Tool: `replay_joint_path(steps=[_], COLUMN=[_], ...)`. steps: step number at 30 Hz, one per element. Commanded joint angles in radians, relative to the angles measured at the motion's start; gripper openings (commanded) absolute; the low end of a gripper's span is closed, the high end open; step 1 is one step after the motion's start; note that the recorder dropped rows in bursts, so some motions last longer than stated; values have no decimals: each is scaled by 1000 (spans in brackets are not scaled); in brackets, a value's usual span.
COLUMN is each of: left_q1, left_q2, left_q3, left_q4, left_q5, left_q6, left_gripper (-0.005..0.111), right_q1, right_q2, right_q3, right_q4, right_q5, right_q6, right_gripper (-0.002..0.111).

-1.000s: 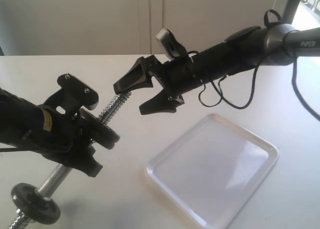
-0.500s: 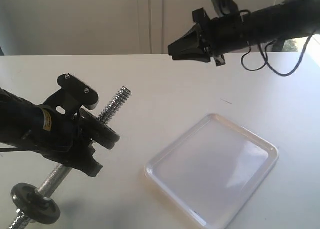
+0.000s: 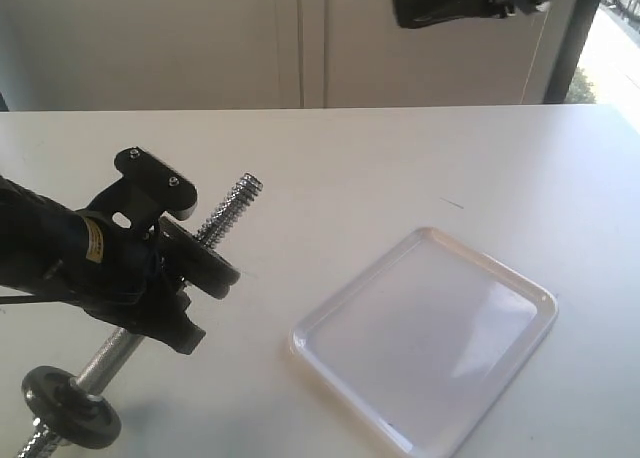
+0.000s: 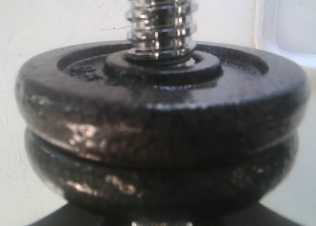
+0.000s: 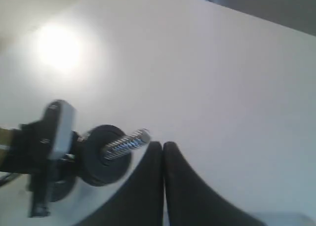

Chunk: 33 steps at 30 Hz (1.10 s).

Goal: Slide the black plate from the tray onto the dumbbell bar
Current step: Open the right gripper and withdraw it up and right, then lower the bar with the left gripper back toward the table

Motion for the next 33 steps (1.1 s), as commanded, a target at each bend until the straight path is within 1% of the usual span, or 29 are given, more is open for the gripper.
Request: replay_joint_path(steps=[1, 4, 8, 11, 15, 18, 24, 29, 30, 33], left_q1=[-6, -6, -6, -6, -6, -6, -6, -6, -6, -6], left_q2=[-49, -49, -49, -49, -47, -28, 59, 112, 114, 128], left_q3=[-28, -28, -28, -28, -28, -28, -28, -28, -28, -30], left_q4=[12, 12, 12, 12, 12, 12, 12, 12, 12, 29], left_q5=[-192, -190, -186, -186, -184, -184, -214, -232, -245, -364], left_q6=[-7, -7, -7, -7, -7, -7, 7, 7, 7, 8], left_gripper=[0, 0, 0, 0, 0, 0, 0, 0, 0, 0], right_q1=[31, 30, 35, 55, 95, 115, 154, 154, 154, 154], right_q2=[-232, -371, -512, -579, -613, -615, -621, -621, -621, -621], right_q3=[202, 340, 496, 596, 693, 722, 722, 722, 722, 722], right_q4=[-253, -265, -272, -272, -270, -257, -225, -193, -193, -191], right_q5=[-317, -431, -463, -476, -570, -625, -627, -627, -627, -627], right_q6=[124, 131, 131, 131, 131, 142, 142, 142, 142, 142], right_gripper=[0, 0, 0, 0, 0, 0, 0, 0, 0, 0])
